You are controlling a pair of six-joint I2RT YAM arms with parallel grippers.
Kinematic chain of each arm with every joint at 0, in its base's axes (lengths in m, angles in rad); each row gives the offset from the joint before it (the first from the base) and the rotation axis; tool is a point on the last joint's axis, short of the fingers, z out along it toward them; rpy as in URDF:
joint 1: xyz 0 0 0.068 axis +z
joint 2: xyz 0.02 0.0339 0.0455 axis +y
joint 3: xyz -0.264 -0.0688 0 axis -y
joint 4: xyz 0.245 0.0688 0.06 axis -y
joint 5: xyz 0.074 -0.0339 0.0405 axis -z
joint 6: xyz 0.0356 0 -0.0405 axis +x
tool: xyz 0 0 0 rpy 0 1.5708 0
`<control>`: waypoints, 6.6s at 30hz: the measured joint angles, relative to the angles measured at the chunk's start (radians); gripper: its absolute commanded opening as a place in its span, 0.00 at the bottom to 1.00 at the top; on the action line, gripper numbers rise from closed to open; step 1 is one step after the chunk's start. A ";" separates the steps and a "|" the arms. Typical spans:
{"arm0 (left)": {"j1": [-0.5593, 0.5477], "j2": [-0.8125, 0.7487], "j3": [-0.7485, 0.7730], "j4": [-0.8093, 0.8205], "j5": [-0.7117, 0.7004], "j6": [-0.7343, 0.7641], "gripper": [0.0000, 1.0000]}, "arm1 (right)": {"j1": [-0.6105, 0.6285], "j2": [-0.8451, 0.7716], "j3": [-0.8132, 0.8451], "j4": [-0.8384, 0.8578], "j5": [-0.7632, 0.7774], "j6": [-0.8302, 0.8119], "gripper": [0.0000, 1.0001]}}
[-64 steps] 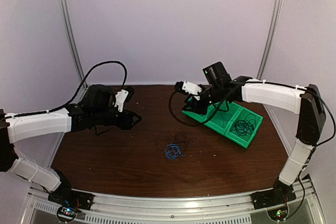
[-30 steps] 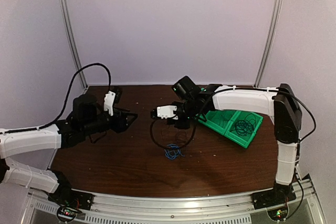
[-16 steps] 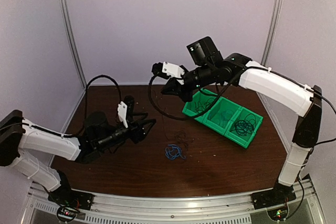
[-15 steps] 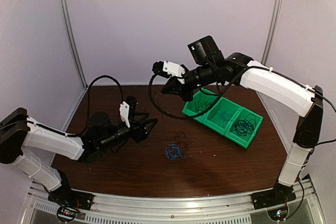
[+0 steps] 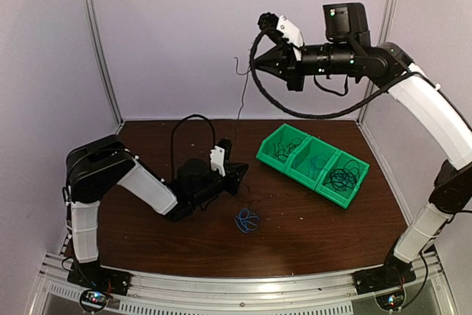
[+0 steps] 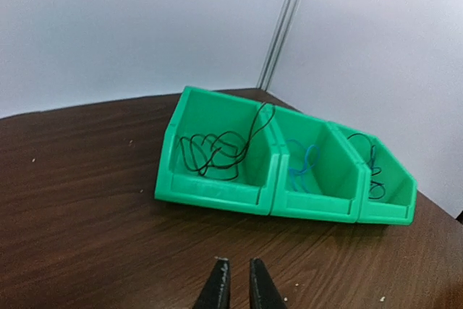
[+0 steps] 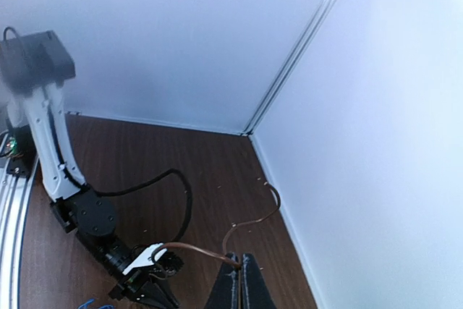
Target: Untangle the cables
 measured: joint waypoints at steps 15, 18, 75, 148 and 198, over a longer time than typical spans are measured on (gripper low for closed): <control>0.129 0.081 0.055 -0.248 -0.188 -0.195 0.12 | -0.387 -0.037 0.349 0.052 -0.200 0.167 0.00; 0.141 0.081 0.079 -0.262 -0.206 -0.202 0.12 | -0.486 -0.026 0.389 0.055 -0.273 0.252 0.00; 0.286 -0.415 -0.414 -0.461 -0.471 -0.066 0.10 | -0.251 -0.166 -0.695 -0.169 -0.052 -0.298 0.55; 0.286 -0.486 -0.504 -0.535 -0.327 -0.103 0.46 | -0.332 0.096 0.089 0.217 -0.235 0.150 0.00; 0.286 -0.599 -0.520 -0.616 -0.325 -0.103 0.46 | -0.477 0.185 -0.409 0.479 -0.169 0.195 0.00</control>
